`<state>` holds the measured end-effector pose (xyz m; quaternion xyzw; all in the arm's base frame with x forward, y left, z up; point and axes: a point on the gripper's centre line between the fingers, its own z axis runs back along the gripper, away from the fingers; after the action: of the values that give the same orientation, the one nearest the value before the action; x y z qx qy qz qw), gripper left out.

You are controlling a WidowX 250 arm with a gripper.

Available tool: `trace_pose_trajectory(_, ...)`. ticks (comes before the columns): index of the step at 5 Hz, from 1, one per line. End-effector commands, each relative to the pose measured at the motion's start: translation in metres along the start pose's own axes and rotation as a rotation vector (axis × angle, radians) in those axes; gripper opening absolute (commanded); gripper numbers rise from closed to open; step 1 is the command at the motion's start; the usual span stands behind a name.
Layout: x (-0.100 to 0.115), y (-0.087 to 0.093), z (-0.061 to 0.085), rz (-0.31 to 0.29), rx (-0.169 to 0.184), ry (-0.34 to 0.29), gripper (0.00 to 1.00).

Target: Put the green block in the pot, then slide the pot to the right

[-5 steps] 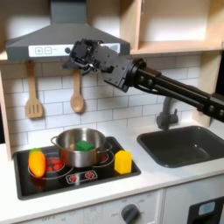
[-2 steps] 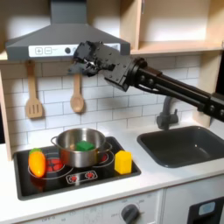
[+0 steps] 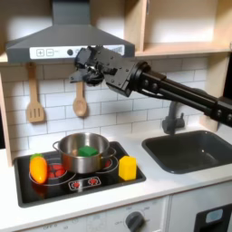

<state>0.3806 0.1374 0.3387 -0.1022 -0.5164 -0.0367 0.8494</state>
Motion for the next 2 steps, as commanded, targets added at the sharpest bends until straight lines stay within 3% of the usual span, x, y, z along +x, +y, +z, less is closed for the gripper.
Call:
trace_pose_trajectory(1, 0.0146, -0.005, 0.0102, 0.019, -0.033, -0.063, 0.0)
trace_pose_trajectory(2, 0.0226, -0.0043, 0.0122, 0.034, -0.035, -0.102, 0.0)
